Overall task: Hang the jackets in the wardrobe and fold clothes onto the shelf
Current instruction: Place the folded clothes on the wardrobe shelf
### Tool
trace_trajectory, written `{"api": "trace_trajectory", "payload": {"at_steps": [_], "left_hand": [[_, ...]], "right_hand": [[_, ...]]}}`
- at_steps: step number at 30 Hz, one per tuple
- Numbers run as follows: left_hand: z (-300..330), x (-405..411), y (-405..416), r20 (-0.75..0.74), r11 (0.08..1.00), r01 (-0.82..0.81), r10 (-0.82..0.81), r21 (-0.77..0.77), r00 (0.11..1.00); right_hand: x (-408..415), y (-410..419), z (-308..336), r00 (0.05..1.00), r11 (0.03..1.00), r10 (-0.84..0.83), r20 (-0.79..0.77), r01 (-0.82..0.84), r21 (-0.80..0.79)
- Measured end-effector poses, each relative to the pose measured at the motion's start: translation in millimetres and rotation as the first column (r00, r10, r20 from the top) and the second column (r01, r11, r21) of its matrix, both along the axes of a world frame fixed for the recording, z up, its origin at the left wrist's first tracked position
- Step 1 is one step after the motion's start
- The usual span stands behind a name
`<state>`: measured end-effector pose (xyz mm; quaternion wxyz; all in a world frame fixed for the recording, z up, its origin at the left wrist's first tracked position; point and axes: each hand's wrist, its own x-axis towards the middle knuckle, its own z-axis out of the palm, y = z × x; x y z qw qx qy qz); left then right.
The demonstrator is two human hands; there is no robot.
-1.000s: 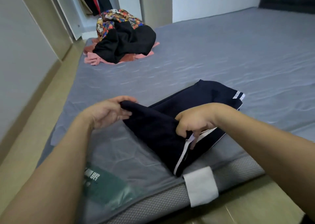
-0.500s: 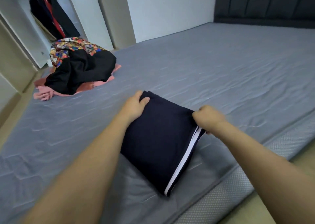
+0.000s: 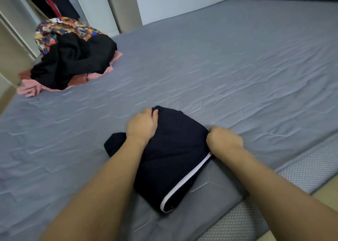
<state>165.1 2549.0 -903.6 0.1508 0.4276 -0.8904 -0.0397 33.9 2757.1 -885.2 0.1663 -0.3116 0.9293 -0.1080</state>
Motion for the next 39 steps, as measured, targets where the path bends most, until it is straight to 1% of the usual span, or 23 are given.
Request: {"api": "trace_trajectory", "payload": {"at_steps": [2,3,4,6,8,10,13,14,16,18,19,20,21,22,23,24,25,26,27,29,31,35,39], "left_hand": [[11.9,-1.7,7.3,0.059,0.999,-0.023,0.025,-0.035,0.998],[21.6,-1.5,12.2,0.078,0.997,-0.044,0.049,-0.055,0.996],[32.5,1.8,17.4,0.079,0.994,-0.061,0.068,-0.09,0.995],[49.5,20.9,35.2,-0.01,0.975,-0.065,0.065,-0.213,0.998],[53.9,47.1,68.8,-0.141,0.956,-0.043,0.002,-0.29,0.99],[42.3,74.7,112.3,-0.11,0.98,0.001,-0.023,-0.197,0.994],[13.2,104.7,152.5,0.233,0.997,-0.017,-0.001,0.074,0.973],[6.6,109.0,154.0,0.275,0.993,-0.037,0.005,0.112,0.961],[1.1,110.1,149.4,0.269,0.994,-0.015,-0.016,0.11,0.963],[2.1,109.5,146.2,0.187,0.991,0.016,-0.04,0.13,0.982],[2.3,111.6,145.8,0.082,0.987,0.011,-0.025,0.162,0.996],[3.1,115.8,146.0,-0.091,0.979,-0.014,0.033,0.204,0.995],[3.6,121.1,144.7,-0.304,0.962,-0.061,0.143,0.265,0.942],[5.7,125.7,139.7,-0.494,0.926,-0.113,0.292,0.36,0.819],[10.2,128.4,130.8,-0.612,0.856,-0.137,0.46,0.499,0.643],[15.8,131.9,119.4,-0.646,0.751,-0.082,0.613,0.655,0.456],[20.0,136.6,106.8,-0.625,0.646,0.045,0.716,0.762,0.31],[23.6,141.8,94.8,-0.58,0.548,0.193,0.779,0.814,0.238],[26.9,146.8,85.5,-0.528,0.442,0.332,0.814,0.834,0.243],[32.4,153.5,74.9,-0.428,0.237,0.476,0.835,0.847,0.345],[30.5,155.1,69.9,-0.367,0.138,0.513,0.85,0.847,0.377],[28.2,150.4,62.6,-0.3,0.106,0.492,0.893,0.864,0.334],[27.1,151.0,50.7,-0.267,0.078,0.452,0.89,0.888,0.37]], "right_hand": [[-9.8,-2.0,26.1,0.989,0.985,0.087,0.117,-0.103,0.141],[-14.5,-3.2,40.5,0.989,0.984,0.096,0.115,-0.111,0.138],[-18.2,-5.8,53.6,0.992,0.991,0.093,0.083,-0.1,0.083],[-18.2,-17.0,70.2,0.995,0.988,0.076,0.071,-0.065,-0.141],[-5.6,-38.1,75.7,0.98,0.946,0.112,0.165,-0.055,-0.319],[15.9,-57.8,62.8,0.96,0.945,0.197,0.199,-0.132,-0.3],[47.9,-68.1,18.1,0.978,0.969,0.203,-0.054,-0.209,-0.13],[54.3,-68.8,8.0,0.972,0.972,0.178,-0.154,-0.198,-0.127],[57.0,-71.1,-1.4,0.967,0.967,0.119,-0.227,-0.164,-0.193],[51.8,-73.0,-4.1,0.975,0.955,0.087,-0.207,-0.14,-0.261],[48.6,-73.5,-3.0,0.983,0.953,0.074,-0.171,-0.12,-0.278],[46.2,-73.0,0.0,0.99,0.953,0.063,-0.122,-0.096,-0.289],[44.1,-72.4,2.8,0.996,0.954,0.053,-0.069,-0.071,-0.293],[41.2,-71.9,7.5,0.999,0.956,0.05,-0.005,-0.049,-0.29],[37.7,-71.9,13.6,0.995,0.957,0.052,0.085,-0.025,-0.291],[34.3,-72.4,20.6,0.978,0.953,0.058,0.199,0.005,-0.304],[31.7,-72.1,28.3,0.946,0.947,0.071,0.316,0.036,-0.32],[29.7,-70.8,34.6,0.903,0.941,0.092,0.419,0.06,-0.334],[28.3,-69.4,37.6,0.853,0.935,0.116,0.51,0.08,-0.346],[27.0,-70.1,37.8,0.772,0.933,0.133,0.621,0.114,-0.341],[28.3,-72.8,36.3,0.747,0.938,0.117,0.654,0.134,-0.321],[37.3,-87.0,36.8,0.793,0.91,0.094,0.602,0.176,-0.374],[69.1,-103.4,21.7,0.795,0.876,0.142,0.589,0.177,-0.449]]}}
